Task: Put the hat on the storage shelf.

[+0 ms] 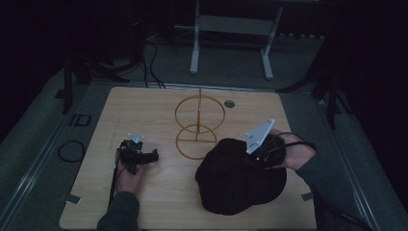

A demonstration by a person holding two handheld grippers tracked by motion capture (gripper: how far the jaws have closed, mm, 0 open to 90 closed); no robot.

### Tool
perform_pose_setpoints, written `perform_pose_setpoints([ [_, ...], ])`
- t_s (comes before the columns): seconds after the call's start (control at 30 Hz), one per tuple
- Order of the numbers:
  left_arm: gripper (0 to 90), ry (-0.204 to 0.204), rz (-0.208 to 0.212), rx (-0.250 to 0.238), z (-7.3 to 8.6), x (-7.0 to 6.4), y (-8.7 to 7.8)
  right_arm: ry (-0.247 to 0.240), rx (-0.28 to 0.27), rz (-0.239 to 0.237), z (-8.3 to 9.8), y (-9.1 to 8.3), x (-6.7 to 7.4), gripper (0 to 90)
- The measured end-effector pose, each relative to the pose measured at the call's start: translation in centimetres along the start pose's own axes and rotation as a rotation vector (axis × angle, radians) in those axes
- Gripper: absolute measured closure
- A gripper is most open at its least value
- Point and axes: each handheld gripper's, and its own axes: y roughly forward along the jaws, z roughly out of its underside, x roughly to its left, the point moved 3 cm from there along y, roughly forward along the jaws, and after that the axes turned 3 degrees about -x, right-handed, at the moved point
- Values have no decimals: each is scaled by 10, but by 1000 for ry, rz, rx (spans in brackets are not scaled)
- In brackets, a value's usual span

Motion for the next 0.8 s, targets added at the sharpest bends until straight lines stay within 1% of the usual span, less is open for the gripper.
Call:
perform_pose_setpoints([
  [0.13, 24, 0, 0, 0, 0, 0, 0, -2, 21, 8, -1, -5, -5, 840],
  [0.2, 24, 0, 0, -1, 0, 0, 0, 6, 32, 19, -1, -9, -9, 840],
  [0.23, 24, 0, 0, -1, 0, 0, 0, 6, 32, 19, -1, -9, -9, 840],
  [0.3, 24, 0, 0, 0, 0, 0, 0, 16, 25, 34, -1, -15, -13, 840],
  [0.4, 24, 0, 1, -1, 0, 0, 0, 18, 19, 36, -1, -17, -15, 840],
  [0.43, 24, 2, 1, 1, 0, 0, 0, 29, 10, 52, 0, -23, -19, 840],
  [0.53, 24, 3, 1, 1, 0, 0, 0, 37, 4, 67, -1, -30, -24, 840],
  [0.73, 24, 4, 0, 1, 0, 0, 0, 40, -3, 93, -3, -44, -29, 840],
  [0.8, 24, 4, 0, 1, 0, 0, 0, 38, -8, 96, -3, -47, -30, 839],
])
